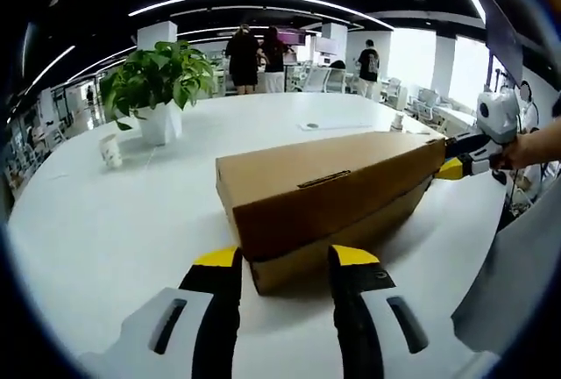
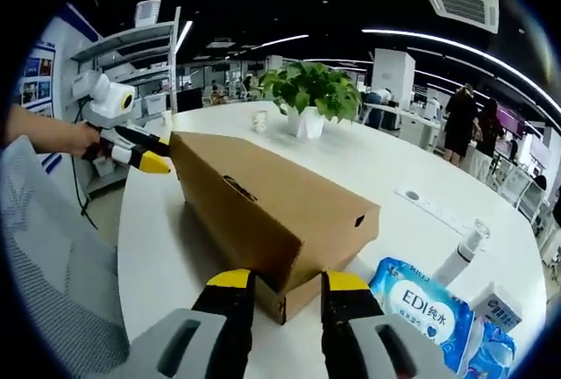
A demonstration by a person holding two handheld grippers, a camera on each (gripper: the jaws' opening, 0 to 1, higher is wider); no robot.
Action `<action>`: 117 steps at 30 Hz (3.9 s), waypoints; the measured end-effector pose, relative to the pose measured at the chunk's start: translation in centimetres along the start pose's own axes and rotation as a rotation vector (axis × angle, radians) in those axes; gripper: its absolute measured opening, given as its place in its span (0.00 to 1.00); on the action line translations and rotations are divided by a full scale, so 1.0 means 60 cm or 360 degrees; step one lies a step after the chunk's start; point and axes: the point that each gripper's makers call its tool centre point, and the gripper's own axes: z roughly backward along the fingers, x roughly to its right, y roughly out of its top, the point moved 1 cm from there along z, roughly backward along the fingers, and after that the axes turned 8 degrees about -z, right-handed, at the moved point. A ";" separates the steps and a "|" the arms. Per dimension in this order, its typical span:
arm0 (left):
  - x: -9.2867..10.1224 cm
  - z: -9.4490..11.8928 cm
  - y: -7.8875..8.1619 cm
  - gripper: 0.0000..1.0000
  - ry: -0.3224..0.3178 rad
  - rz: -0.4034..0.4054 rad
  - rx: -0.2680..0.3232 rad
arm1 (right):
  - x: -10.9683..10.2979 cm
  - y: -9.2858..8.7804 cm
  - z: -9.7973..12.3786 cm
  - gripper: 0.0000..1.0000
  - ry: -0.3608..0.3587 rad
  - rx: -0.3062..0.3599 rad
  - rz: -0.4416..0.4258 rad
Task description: Operate the shoe box by opening the lid, removing the specified soft item, and placing it in the target area until the item is outside and the box remains undamaged.
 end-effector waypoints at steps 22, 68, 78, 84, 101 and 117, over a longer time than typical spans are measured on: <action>0.003 -0.013 -0.023 0.41 -0.0008 0.0028 -0.0036 | 0.000 -0.019 -0.015 0.29 0.0003 -0.0052 0.0002; -0.012 -0.003 -0.017 0.39 0.0000 -0.0045 -0.0050 | -0.003 -0.009 -0.004 0.32 0.0028 0.0003 -0.0006; -0.010 -0.011 -0.011 0.36 -0.0026 -0.0048 -0.0043 | -0.006 -0.001 -0.008 0.32 0.0028 0.0014 0.0000; -0.010 -0.011 -0.013 0.35 -0.0030 -0.0051 -0.0040 | -0.005 -0.003 -0.010 0.32 0.0021 0.0016 -0.0017; -0.015 -0.025 -0.014 0.37 -0.0035 -0.0026 -0.0059 | -0.006 -0.011 -0.018 0.32 0.0008 0.0007 -0.0049; -0.032 -0.050 -0.008 0.36 -0.0029 -0.0031 -0.0070 | 0.001 -0.015 -0.035 0.31 -0.0019 -0.0011 -0.0042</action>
